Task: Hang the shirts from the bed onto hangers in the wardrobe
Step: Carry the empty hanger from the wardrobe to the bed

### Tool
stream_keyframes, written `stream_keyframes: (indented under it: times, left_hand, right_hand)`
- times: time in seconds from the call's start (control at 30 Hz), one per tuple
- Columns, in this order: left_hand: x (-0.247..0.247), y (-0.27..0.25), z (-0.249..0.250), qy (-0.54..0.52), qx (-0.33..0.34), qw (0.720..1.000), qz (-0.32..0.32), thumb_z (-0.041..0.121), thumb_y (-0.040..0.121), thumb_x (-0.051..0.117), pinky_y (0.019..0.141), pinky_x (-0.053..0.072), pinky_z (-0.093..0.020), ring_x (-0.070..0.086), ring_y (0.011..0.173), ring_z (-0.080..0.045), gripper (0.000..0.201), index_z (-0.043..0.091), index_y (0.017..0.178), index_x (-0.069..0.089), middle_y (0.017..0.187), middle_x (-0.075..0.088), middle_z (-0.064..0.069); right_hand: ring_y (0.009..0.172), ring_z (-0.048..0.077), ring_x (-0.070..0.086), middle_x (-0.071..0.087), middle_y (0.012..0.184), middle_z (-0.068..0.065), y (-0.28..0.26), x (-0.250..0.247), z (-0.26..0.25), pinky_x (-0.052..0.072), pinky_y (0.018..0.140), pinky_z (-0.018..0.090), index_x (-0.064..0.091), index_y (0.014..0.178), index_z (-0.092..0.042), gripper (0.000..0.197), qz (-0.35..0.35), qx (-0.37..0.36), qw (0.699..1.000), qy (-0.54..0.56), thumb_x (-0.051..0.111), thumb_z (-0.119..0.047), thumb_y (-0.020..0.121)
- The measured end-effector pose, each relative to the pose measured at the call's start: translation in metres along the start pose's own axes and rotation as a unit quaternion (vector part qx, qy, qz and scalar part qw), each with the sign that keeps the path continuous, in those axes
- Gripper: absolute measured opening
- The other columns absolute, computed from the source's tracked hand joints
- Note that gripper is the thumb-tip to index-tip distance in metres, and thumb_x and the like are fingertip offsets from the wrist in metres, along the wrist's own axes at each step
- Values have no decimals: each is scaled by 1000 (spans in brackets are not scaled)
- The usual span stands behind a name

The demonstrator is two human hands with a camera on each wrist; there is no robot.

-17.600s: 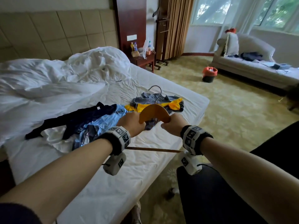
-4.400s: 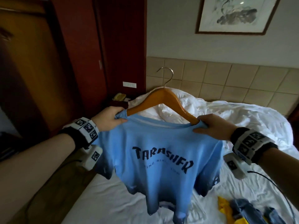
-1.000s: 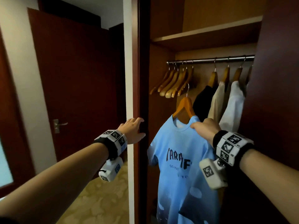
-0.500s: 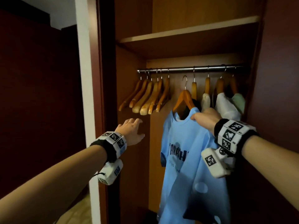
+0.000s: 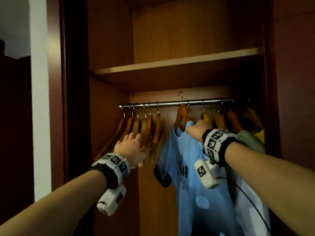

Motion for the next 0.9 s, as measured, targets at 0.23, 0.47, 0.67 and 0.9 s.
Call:
stream_keyframes:
  times: [0.23, 0.47, 0.67, 0.9]
  left_hand:
    - [22, 40, -14, -40, 51, 998, -13, 67, 95, 25, 116, 26, -50, 29, 144, -21, 63, 33, 148, 32, 155, 31, 4]
    - [46, 59, -23, -83, 85, 992, -39, 58, 101, 20, 120, 4, -50, -1, 152, -13, 56, 40, 154, 16, 165, 1, 10]
    - [66, 64, -23, -106, 100, 989, -31, 56, 102, 21, 121, 1, -48, -5, 152, -11, 58, 37, 156, 12, 166, -4, 7]
    - [70, 59, -34, -97, 130, 987, -14, 56, 101, 21, 122, -1, -44, -6, 152, -12, 62, 32, 157, 10, 166, -3, 4]
  right_hand:
    - [94, 29, 58, 60, 103, 12, 18, 31, 10, 50, 91, 38, 58, 116, -3, 41, -2, 48, 999, -25, 49, -39, 98]
    - [129, 34, 44, 50, 132, 13, -3, 43, -28, 46, 98, 45, 55, 120, -13, 49, 98, -69, 957, -266, 58, -51, 88]
    - [79, 23, 60, 62, 90, 5, -10, 103, -61, 46, 65, 30, 59, 86, -14, 34, -16, -77, 976, -204, 54, -46, 95]
    - [96, 30, 64, 64, 104, 9, 2, 138, -49, 53, 79, 34, 63, 104, -13, 32, -26, -41, 972, -229, 56, -43, 92]
Point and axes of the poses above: each hand's wrist, its own y-axis towards the middle knuckle, its own x-axis out of the palm, z = x × y, the point moved 1 cm from there along y, towards the middle knuckle
